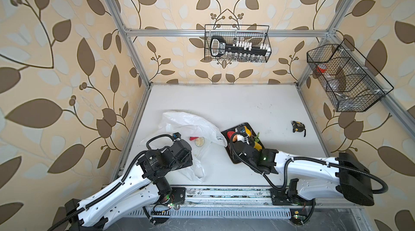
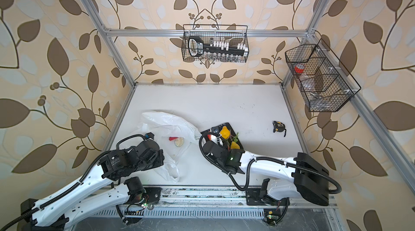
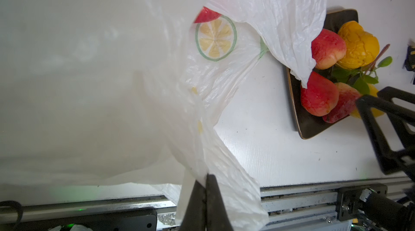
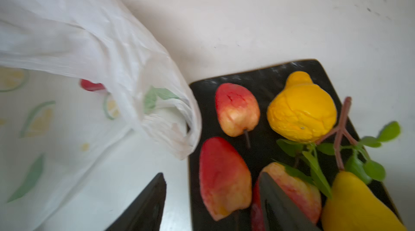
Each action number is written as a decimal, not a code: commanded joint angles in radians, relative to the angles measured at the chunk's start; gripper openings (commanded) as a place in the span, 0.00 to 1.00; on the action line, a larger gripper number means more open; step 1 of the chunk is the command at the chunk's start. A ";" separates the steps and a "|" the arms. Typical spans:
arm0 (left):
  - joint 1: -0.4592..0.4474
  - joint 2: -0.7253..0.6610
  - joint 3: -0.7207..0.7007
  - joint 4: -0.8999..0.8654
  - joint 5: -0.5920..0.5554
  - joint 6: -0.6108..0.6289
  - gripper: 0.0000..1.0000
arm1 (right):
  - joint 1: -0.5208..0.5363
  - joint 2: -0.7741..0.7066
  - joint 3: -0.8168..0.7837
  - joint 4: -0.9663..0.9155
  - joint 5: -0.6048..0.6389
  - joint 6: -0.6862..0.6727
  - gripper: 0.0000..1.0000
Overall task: Take fruits out of the plastic bag
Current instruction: Place the fruit on the plate.
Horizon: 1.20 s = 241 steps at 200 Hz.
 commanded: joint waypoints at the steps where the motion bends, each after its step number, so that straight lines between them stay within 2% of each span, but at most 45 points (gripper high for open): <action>1: -0.004 -0.007 0.042 -0.014 -0.013 0.033 0.00 | 0.037 0.049 0.082 0.098 -0.143 -0.043 0.61; 29: -0.004 -0.007 0.060 -0.018 0.009 0.058 0.00 | 0.044 0.179 0.165 0.209 -0.259 -0.021 0.55; 51: -0.004 -0.012 0.064 -0.025 0.022 0.065 0.00 | 0.043 0.284 0.225 0.278 -0.302 0.016 0.51; 74: -0.005 -0.016 0.064 -0.029 0.030 0.068 0.00 | 0.043 0.391 0.292 0.327 -0.322 0.057 0.53; 119: -0.004 -0.025 0.074 -0.034 0.042 0.075 0.00 | 0.031 0.585 0.421 0.338 -0.231 0.143 0.61; 166: -0.005 -0.030 0.085 -0.035 0.065 0.100 0.00 | 0.019 0.749 0.546 0.292 -0.118 0.162 0.70; 241: -0.004 -0.026 0.101 -0.032 0.090 0.132 0.00 | 0.010 0.905 0.706 0.200 0.066 0.174 0.82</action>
